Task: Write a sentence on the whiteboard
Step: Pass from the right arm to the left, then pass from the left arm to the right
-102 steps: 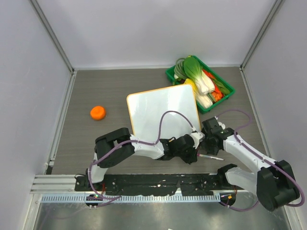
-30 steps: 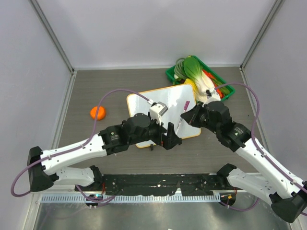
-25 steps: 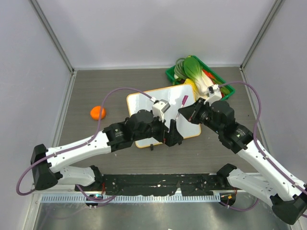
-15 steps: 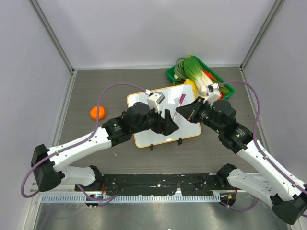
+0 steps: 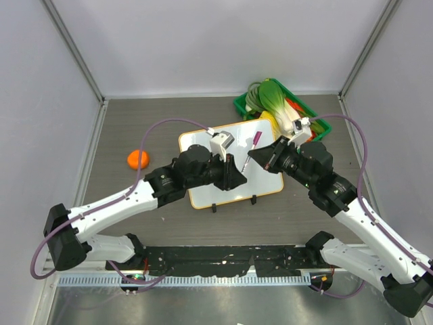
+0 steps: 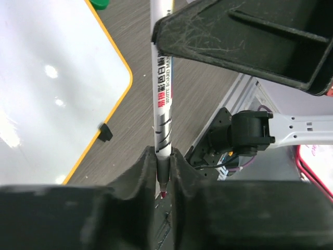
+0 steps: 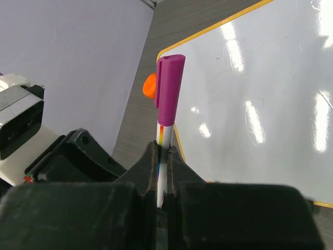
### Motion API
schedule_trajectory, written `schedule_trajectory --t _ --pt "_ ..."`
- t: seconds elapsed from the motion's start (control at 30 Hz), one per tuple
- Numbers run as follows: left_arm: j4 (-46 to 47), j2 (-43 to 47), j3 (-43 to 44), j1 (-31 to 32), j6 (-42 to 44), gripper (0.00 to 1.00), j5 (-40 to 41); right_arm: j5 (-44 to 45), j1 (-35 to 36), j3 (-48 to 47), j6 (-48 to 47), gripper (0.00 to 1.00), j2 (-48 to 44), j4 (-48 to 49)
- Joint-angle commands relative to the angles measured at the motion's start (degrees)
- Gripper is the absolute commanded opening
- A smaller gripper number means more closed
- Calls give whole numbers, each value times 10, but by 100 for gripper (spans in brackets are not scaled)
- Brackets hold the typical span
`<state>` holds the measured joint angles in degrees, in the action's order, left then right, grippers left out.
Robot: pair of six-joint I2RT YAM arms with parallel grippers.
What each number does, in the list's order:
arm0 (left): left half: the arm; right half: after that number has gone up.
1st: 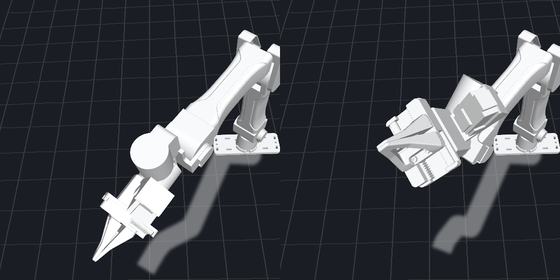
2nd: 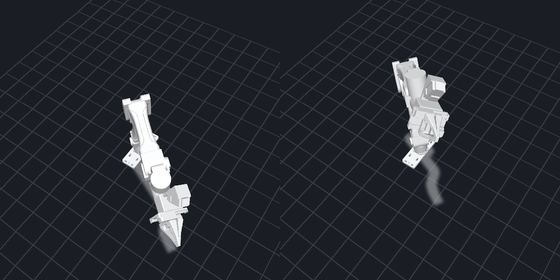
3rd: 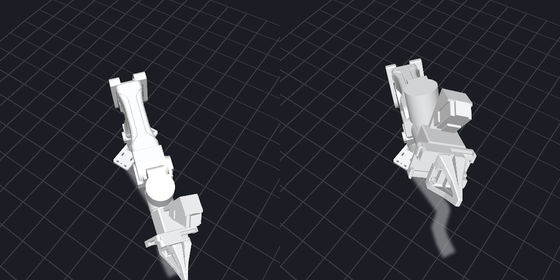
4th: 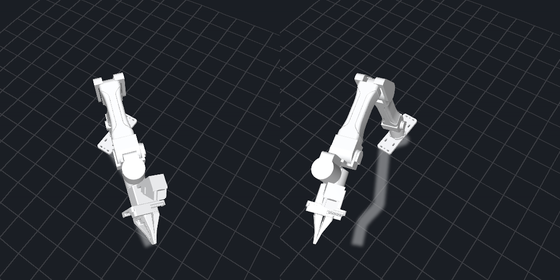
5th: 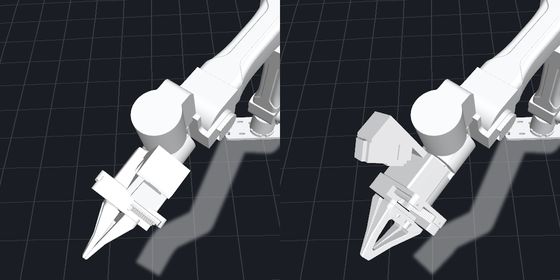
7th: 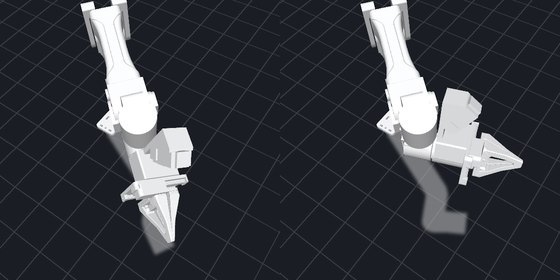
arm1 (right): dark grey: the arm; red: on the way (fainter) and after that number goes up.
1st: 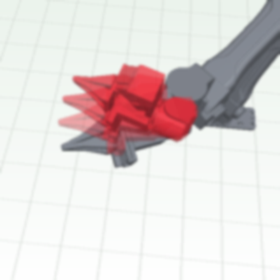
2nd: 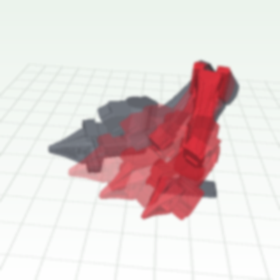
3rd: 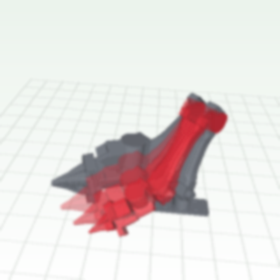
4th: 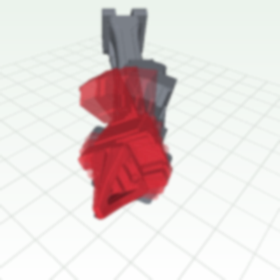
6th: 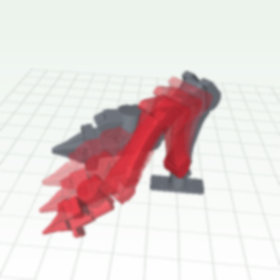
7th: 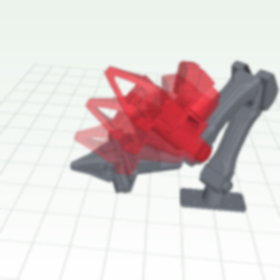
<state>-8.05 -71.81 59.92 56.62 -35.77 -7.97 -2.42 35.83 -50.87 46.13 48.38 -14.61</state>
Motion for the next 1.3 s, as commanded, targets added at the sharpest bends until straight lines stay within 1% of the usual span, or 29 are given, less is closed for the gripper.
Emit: schedule_trajectory --t 0.0,0.03,0.13,0.17,0.2,0.23,0.27,0.3,0.33,0.4,0.43,0.47,0.5,0.53,0.57,0.63,0.67,0.7,0.77,0.83,0.87,0.93,0.97,1.03,1.1,1.17,1.2,1.23,1.27 --pt "9 36 0 -6 15 2 11 2 -2 -19 3 1 5 27" --pt "5 39 1 -9 17 0 11 0 -2 -20 3 1 6 27" --pt "-13 42 6 -16 27 0 13 -18 -3 -23 -7 4 10 34" --pt "-21 42 12 -19 31 0 12 -42 -4 -24 -13 13 12 38" --pt "-31 45 13 -22 38 0 14 -57 -8 -26 -29 18 16 47" --pt "-40 49 16 -26 43 0 14 -81 -9 -33 -37 28 25 46" --pt "-49 54 19 -31 48 0 14 -92 -14 -36 -48 35 27 46" --pt "-60 59 20 -37 54 0 13 -110 -16 -39 -54 48 29 46" --pt "-70 64 21 -41 61 0 14 -117 -25 -40 -59 55 29 47" --pt "-92 82 22 -53 77 0 15 -159 -51 -36 -60 85 26 60" --pt "-100 90 21 -60 85 0 15 -195 -61 -30 -55 97 24 83" --pt "-109 103 20 -66 96 0 15 -224 -87 -26 -43 100 23 98" --pt "-117 112 19 -72 104 0 14 -283 -110 -15 -20 99 26 142" --pt "-124 121 18 -77 113 0 8 -309 -120 -3 -6 99 34 170" --pt "-129 130 16 -84 123 0 -3 -363 -136 4 31 100 40 232" --pt "-137 142 20 -92 137 0 -27 -423 -139 31 90 99 58 338" --pt "-141 144 22 -97 142 0 -40 -435 -140 44 112 99 70 377" --pt "-148 145 29 -99 150 0 -56 -462 -140 51 146 99 75 443" --pt "-154 144 39 -106 153 0 -85 -483 -139 66 185 99 90 510" --pt "-150 138 52 -114 149 0 -121 -494 -135 63 184 96 98 520" --pt "-145 135 56 -115 146 0 -138 -494 -133 58 179 92 100 513" --pt "-135 124 65 -121 140 0 -178 -489 -125 47 146 83 106 470" --pt "-130 118 70 -123 136 0 -196 -487 -117 42 125 81 108 445" --pt "-129 99 83 -124 134 0 -222 -482 -104 38 116 79 115 441" --pt "-135 85 92 -127 134 0 -231 -476 -89 32 108 78 116 441" --pt "-132 73 97 -128 132 0 -239 -465 -76 20 88 76 121 414" --pt "-130 69 97 -129 130 0 -243 -458 -68 16 68 74 122 387" --pt "-126 64 98 -129 130 0 -246 -449 -66 11 61 68 124 377" --pt "-126 61 100 -129 129 0 -247 -448 -63 12 56 66 124 374"
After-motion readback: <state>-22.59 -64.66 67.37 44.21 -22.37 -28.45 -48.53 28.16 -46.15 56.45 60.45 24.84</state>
